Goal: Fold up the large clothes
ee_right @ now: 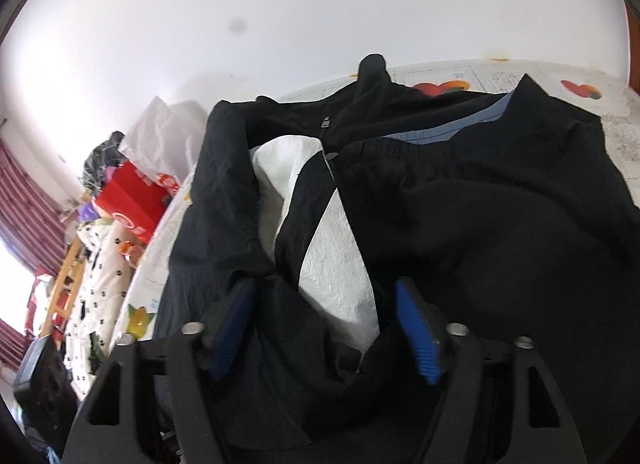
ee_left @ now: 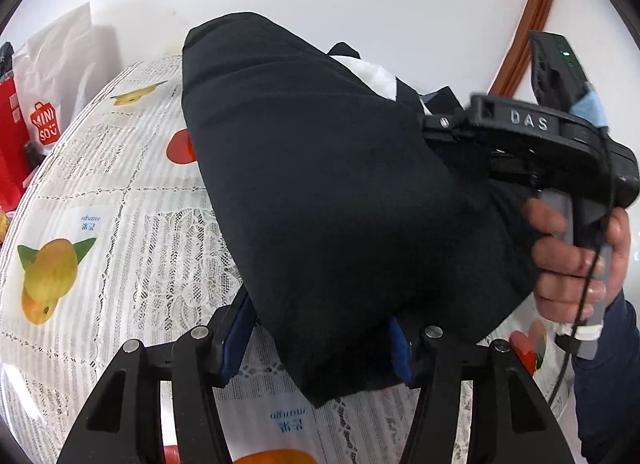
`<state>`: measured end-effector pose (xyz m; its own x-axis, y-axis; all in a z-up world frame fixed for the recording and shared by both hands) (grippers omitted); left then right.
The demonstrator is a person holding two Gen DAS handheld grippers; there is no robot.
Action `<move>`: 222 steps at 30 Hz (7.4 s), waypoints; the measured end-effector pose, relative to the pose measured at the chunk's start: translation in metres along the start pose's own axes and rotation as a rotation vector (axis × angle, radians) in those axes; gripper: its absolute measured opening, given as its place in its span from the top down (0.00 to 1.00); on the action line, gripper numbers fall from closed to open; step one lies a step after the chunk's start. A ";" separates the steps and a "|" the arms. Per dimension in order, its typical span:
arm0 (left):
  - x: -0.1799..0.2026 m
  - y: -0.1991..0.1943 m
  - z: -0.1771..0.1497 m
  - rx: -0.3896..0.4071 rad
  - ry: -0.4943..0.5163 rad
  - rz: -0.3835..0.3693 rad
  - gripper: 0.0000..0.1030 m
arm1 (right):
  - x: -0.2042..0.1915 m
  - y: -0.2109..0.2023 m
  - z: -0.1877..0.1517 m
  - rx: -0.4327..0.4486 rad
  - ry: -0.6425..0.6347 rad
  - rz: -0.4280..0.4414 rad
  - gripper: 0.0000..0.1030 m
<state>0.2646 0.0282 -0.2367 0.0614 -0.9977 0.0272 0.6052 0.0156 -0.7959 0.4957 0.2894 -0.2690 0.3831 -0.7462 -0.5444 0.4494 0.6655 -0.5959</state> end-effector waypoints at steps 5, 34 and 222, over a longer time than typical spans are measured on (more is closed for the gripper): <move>0.003 0.007 0.005 0.013 0.034 0.064 0.44 | -0.026 -0.014 -0.004 -0.005 -0.067 0.060 0.89; 0.027 -0.018 0.002 0.046 0.050 -0.024 0.43 | 0.023 -0.108 -0.061 0.089 -0.024 -0.024 0.38; 0.044 -0.204 0.004 0.279 0.013 0.168 0.25 | -0.021 -0.446 -0.165 0.315 -0.081 -0.627 0.01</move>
<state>0.1475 -0.0188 -0.0708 0.1696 -0.9805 -0.0995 0.7816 0.1954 -0.5924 0.1541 0.0104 -0.0889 0.0290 -0.9944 -0.1014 0.8126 0.0826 -0.5769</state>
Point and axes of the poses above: each gripper's, at about its wrist camera, not at the fingertips, and y roughly the way its jaws point, x to its right, z to its top, the point moved 10 cm from there along y, roughly the way its jaws point, and after that the axes turned 14 degrees about z, right-handed, at the moved point
